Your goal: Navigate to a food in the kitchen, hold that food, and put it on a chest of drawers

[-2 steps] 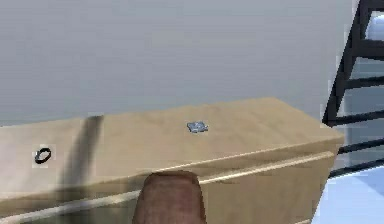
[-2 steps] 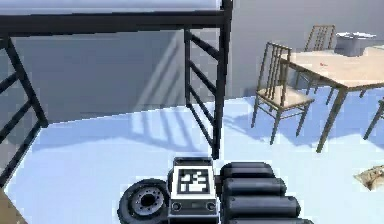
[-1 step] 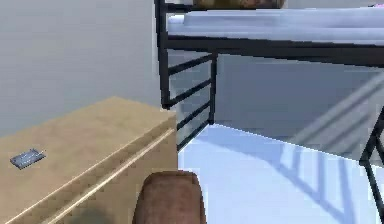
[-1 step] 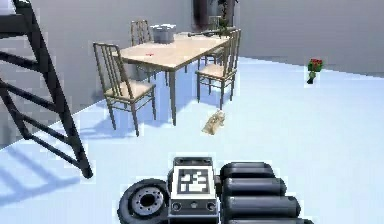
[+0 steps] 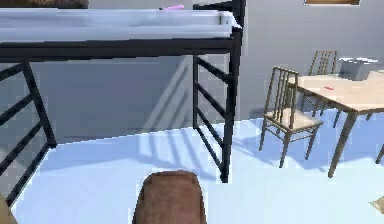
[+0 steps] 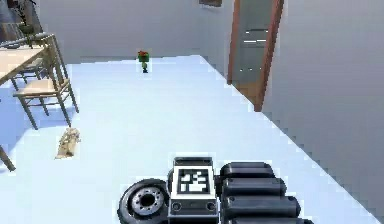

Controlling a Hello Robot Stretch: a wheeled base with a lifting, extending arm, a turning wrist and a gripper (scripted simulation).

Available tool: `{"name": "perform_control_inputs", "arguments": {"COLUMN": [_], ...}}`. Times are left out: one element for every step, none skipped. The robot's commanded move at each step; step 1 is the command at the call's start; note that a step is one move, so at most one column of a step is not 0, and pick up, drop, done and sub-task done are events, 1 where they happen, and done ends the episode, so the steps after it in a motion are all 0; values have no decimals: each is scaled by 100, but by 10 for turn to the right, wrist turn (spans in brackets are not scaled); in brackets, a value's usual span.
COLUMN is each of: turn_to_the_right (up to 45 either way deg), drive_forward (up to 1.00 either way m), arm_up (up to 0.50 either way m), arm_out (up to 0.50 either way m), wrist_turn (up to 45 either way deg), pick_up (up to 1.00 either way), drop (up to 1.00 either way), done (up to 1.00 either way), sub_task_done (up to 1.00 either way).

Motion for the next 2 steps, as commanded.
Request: {"name": "perform_control_inputs", "arguments": {"turn_to_the_right": [450, 270], "drive_forward": [0, 0], "arm_up": [0, 0], "arm_out": [0, 0], "wrist_turn": [0, 0], "pick_up": [0, 0], "drop": [0, 0], "done": [0, 0], "sub_task_done": [0, 0]}}
